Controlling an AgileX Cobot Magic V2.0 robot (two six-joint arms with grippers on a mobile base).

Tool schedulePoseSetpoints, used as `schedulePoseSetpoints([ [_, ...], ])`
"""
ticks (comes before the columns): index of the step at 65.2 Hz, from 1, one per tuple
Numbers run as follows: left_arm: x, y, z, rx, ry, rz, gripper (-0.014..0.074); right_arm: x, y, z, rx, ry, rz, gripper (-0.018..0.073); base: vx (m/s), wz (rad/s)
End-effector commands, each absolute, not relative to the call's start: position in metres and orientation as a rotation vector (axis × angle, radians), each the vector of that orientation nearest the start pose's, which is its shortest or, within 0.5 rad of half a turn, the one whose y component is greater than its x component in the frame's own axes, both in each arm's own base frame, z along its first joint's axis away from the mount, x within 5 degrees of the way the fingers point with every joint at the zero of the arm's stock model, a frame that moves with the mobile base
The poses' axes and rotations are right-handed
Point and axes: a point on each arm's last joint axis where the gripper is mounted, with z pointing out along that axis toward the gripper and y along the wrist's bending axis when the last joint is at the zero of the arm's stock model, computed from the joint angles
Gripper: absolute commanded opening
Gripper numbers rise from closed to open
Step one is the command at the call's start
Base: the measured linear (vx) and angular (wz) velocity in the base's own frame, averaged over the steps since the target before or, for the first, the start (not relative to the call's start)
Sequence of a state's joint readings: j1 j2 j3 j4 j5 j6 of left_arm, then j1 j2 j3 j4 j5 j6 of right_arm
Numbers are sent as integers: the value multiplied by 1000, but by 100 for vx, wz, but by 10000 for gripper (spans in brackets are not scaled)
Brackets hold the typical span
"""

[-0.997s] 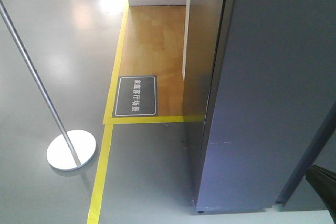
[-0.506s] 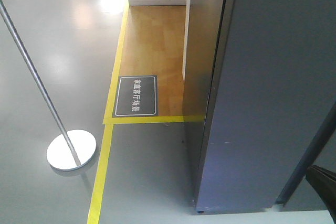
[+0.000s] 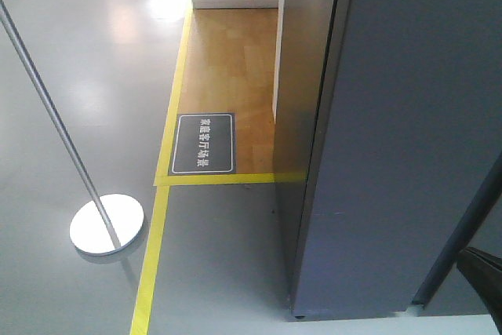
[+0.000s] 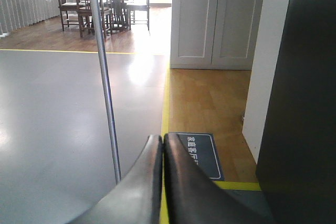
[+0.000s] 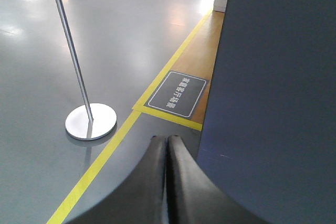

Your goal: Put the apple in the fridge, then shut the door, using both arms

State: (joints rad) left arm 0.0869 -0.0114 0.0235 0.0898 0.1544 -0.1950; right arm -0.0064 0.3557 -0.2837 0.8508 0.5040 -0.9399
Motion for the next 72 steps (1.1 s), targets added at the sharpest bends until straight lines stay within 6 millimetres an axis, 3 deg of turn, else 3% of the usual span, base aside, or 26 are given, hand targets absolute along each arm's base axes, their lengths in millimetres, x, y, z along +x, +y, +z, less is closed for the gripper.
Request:
schedulePoseSetpoints([
  [1,54,5,205,-156,1538,-23,-6,82,30,267,-349,1800,227,-3,0,0],
  [20,54,5,205,-156,1538,-23,-6,82,30,267,-350,1799,225,-3,0,0],
  [43,54,5,205,-156,1538,-23,-6,84,23,265,-345,1811,102,-3,0,0],
  [49,54,5,205,-156,1538,-23,-6,85,17,256,-285,1860,70,-3,0,0],
  [60,54,5,205,-156,1538,-23,-6,85,8,229,-25,1906,104,-3,0,0],
  [72,54,5,205,-156,1538,-23,-6,73,2,215,39,1726,65,-3,0,0],
])
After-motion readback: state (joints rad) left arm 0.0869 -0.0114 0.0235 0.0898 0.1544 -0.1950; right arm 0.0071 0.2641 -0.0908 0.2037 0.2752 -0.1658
